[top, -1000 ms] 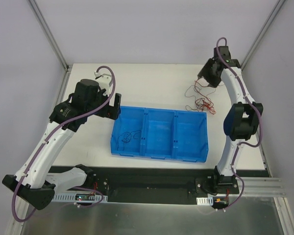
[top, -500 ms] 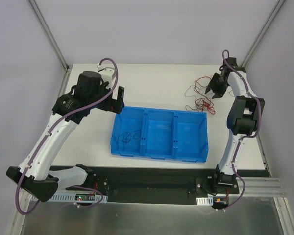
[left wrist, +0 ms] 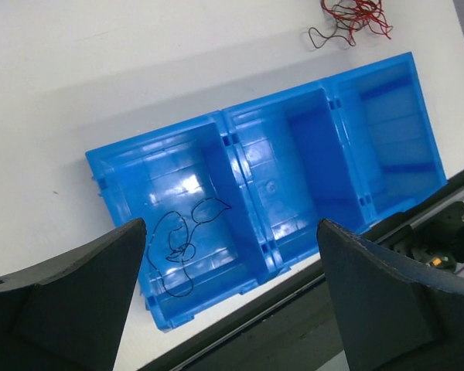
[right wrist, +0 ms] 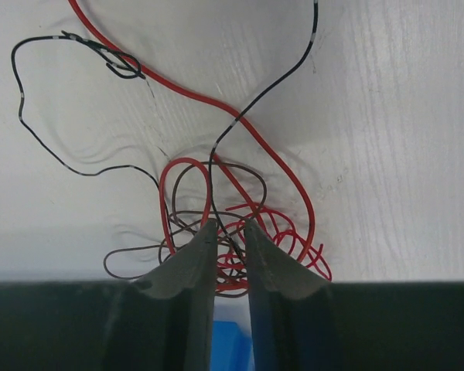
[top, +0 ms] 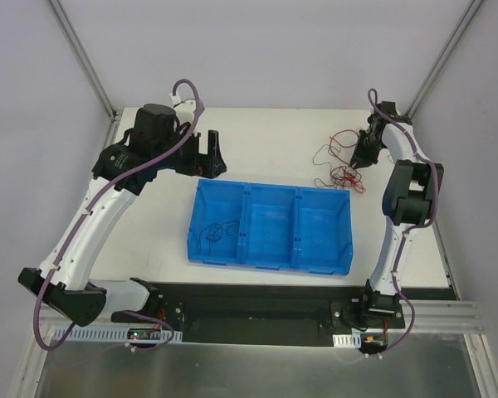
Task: Untangle the cables
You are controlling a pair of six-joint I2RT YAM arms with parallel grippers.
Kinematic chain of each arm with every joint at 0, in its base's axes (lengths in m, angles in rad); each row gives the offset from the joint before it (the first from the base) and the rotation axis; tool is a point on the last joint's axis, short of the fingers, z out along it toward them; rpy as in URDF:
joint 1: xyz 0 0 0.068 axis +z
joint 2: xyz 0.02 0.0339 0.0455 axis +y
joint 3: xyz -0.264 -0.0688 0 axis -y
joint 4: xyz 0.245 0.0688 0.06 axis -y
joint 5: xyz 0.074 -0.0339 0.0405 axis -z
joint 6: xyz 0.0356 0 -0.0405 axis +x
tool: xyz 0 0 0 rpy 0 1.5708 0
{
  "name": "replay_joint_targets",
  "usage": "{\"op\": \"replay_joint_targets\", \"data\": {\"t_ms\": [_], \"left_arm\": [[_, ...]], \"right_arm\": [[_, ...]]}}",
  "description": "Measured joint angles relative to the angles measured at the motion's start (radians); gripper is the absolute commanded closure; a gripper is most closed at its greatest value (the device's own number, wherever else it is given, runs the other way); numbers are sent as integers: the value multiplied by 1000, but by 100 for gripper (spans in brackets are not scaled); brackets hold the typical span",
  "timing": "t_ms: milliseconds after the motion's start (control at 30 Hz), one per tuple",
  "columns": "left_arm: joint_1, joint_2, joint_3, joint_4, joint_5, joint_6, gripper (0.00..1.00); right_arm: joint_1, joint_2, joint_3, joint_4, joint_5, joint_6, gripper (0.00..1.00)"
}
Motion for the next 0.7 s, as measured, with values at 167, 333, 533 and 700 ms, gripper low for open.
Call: {"op": "replay_joint_targets", "data": {"t_ms": [167,333,533,700], "left_arm": [[0,4,1,-2,43,-31,9],[0,3,-4,-2,71,-43,9],[0,-16,-76,5,77,-43,8],[0,-18,-92,8,82,-54,9]], "right_arm": [[0,0,1,-2,0,-28,100],[0,3,49,-31,-42,2,100],[0,-92,76,20,-170,219,100],[0,-255,69,158,-268,460,99]]}}
